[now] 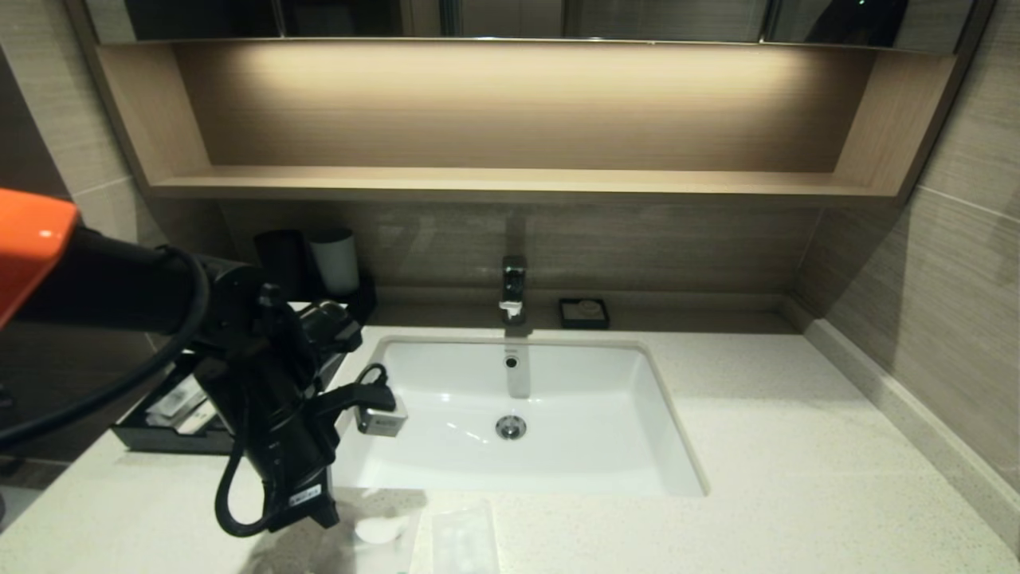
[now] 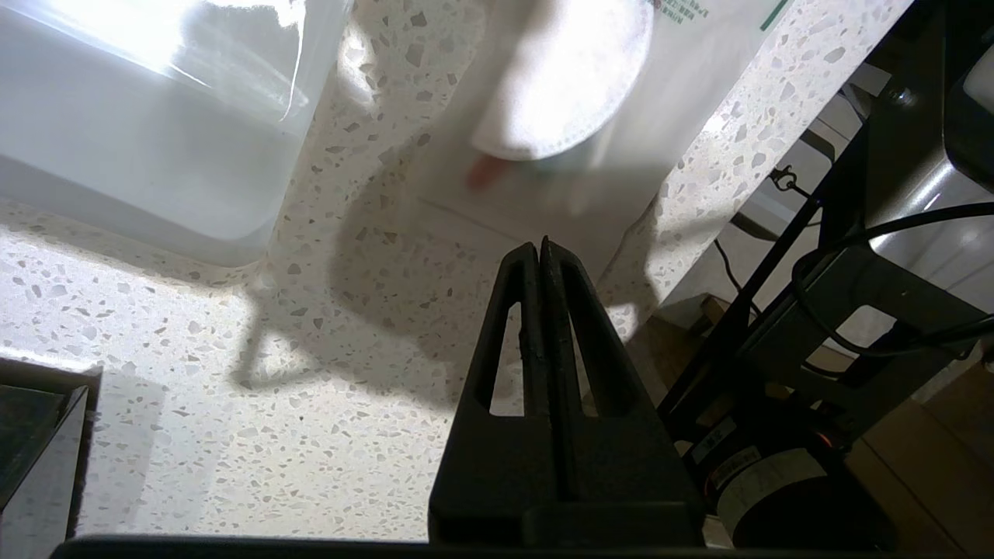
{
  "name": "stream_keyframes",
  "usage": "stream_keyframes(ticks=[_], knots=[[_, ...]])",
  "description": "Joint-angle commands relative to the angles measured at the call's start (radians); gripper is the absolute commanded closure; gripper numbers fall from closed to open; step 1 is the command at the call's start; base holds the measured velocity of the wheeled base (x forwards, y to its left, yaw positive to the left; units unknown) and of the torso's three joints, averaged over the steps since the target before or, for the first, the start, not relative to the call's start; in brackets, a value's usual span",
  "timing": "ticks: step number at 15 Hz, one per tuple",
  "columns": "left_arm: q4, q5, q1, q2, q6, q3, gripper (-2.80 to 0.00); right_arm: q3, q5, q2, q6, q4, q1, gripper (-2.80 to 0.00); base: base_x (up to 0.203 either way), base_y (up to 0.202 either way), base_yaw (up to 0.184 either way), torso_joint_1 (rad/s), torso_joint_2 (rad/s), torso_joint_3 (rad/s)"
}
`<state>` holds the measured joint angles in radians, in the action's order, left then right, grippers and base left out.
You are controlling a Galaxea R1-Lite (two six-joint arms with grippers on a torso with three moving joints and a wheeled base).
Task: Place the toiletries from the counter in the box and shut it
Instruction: Pick up the bathroom toiletry
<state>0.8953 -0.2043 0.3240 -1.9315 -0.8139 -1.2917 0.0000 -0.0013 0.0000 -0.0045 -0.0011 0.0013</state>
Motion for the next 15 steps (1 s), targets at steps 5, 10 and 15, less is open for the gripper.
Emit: stream_keyframes(ticks=[5,10,15], knots=[[0.004,-0.029,0.000,-0.028,-0.017,-0.011,0.00,0.002,0.000,-0.002,-0.002,0.000,0.000,0.00,0.000,0.000,0.000,0.000,0.00,0.000],[0.004,-0.030,0.000,-0.041,-0.057,-0.011,0.00,0.002,0.000,-0.002,0.000,0.000,0.000,0.00,0.000,0.000,0.000,0.000,0.00,0.000],[0.005,-0.029,0.002,-0.040,-0.060,-0.003,0.00,0.002,0.000,-0.002,0.000,0.000,0.000,0.00,0.000,0.000,0.000,0.000,0.00,0.000]])
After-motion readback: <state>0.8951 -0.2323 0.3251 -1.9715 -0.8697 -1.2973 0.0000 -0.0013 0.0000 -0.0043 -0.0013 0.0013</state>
